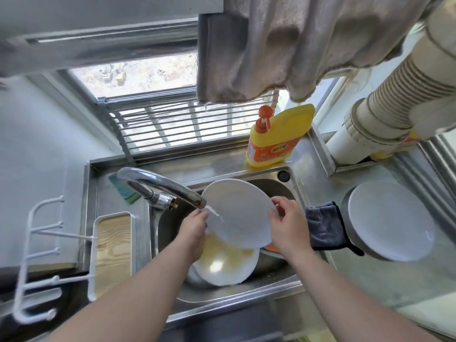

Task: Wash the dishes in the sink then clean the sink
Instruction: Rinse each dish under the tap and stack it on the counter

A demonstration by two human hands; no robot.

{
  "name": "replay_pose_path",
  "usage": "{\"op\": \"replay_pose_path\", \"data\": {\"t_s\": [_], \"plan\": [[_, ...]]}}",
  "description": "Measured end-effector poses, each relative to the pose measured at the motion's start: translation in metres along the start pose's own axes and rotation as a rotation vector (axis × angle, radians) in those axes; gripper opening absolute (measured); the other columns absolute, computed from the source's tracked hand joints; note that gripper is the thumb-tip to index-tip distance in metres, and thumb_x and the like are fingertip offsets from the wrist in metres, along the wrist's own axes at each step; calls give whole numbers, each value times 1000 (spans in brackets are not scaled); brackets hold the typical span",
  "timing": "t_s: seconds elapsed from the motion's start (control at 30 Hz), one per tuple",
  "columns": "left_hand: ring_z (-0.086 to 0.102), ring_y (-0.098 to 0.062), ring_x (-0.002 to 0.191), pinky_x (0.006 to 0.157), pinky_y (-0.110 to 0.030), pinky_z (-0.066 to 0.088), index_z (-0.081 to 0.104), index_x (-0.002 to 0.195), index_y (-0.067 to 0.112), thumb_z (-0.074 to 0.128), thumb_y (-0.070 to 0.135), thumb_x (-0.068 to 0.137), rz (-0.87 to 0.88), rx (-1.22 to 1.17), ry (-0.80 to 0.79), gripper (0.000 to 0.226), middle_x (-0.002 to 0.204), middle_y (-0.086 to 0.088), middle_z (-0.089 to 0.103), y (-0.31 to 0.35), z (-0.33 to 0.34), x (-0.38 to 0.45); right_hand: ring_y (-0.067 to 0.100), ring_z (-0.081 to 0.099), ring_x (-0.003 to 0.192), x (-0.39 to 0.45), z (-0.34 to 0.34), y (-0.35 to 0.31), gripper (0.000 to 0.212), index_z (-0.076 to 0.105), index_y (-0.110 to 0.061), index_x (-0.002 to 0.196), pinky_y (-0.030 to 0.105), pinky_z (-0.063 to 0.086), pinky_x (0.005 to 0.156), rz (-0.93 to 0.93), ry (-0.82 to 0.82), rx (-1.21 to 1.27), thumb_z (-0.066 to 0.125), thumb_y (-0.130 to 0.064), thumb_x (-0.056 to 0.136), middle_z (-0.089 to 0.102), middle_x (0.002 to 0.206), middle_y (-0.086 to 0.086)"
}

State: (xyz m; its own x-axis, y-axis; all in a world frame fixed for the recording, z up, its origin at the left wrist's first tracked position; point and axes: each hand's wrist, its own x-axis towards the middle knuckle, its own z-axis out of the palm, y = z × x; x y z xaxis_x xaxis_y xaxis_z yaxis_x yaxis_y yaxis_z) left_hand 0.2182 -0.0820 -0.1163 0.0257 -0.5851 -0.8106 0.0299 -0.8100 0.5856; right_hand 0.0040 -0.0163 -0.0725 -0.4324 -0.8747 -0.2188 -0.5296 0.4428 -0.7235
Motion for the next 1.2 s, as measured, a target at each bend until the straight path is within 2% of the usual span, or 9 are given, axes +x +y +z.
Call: {"op": "replay_pose_path", "data": {"t_s": [0.2, 0.3, 0.4, 0.5, 0.7, 0.8, 1.0, 1.1, 1.2], "plan": [[62, -6, 93, 83, -28, 41, 67, 113, 26, 47, 12, 108, -23, -104, -69, 25, 105, 12, 71, 6, 24, -10, 11, 62, 101, -13, -39, -11, 12, 73, -27, 107, 27, 48, 88, -231, 114, 107, 67, -20, 100, 64, 105, -25], [70, -11, 82, 65, -25, 50, 70, 119, 20, 48, -2, 104, 4, -54, -95, 35, 93, 4, 78, 7, 22, -24, 13, 66, 99, -16, -32, 8, 14, 69, -33, 111, 34, 53, 88, 1, 146, 230, 67, -24, 100, 70, 106, -14], [70, -23, 107, 79, -33, 52, 63, 140, 24, 54, -3, 99, 6, -3, -77, 50, 126, 0, 74, 2, 9, -27, 22, 68, 99, -18, -11, 30, 17, 68, -27, 116, 47, 61, 90, 393, 127, 494, 64, -19, 102, 73, 104, -2], [72, -28, 110, 91, -49, 61, 58, 145, 26, 60, -10, 92, -29, 38, -33, 64, 128, 3, 69, -2, -10, -25, 29, 68, 101, -28, 16, 48, 10, 71, -21, 108, 50, 62, 89, 695, 42, 592, 65, -17, 101, 73, 106, 2], [65, -32, 107, 82, -41, 60, 57, 143, 8, 56, -3, 99, -64, -20, 74, 46, 130, -14, 62, 0, -47, -29, 34, 70, 99, -41, 51, 39, 7, 69, -5, 106, 35, 61, 62, 938, -118, 759, 64, -5, 101, 71, 105, 16], [64, -33, 104, 78, -39, 58, 63, 126, 6, 54, 2, 99, -102, -8, 91, 29, 118, -17, 65, 4, -59, -34, 30, 71, 92, -45, 53, 26, 8, 68, -5, 104, 32, 61, 59, 882, -208, 745, 61, -3, 102, 73, 104, 17], [66, -40, 106, 74, -49, 62, 62, 134, 20, 46, -14, 95, -36, 48, 46, 54, 122, -15, 67, -1, -62, -30, 36, 74, 100, -42, 35, 26, 48, 57, -33, 134, 50, 64, 83, 617, -359, 610, 53, -1, 98, 74, 115, 8], [69, -36, 103, 68, -46, 63, 62, 133, 24, 50, -8, 102, -3, -27, 61, 46, 121, -11, 70, -2, -51, -31, 23, 69, 112, -41, 14, 29, 64, 58, -45, 135, 43, 61, 96, 308, -359, 331, 49, 5, 97, 69, 120, -8], [73, -35, 101, 73, -47, 64, 66, 132, 26, 50, 8, 109, -31, -64, 41, 34, 115, -9, 76, -2, -40, -32, 15, 61, 113, -40, -7, 36, 39, 73, -34, 123, 42, 56, 100, -107, -302, -144, 67, -9, 94, 63, 116, -16]]}}
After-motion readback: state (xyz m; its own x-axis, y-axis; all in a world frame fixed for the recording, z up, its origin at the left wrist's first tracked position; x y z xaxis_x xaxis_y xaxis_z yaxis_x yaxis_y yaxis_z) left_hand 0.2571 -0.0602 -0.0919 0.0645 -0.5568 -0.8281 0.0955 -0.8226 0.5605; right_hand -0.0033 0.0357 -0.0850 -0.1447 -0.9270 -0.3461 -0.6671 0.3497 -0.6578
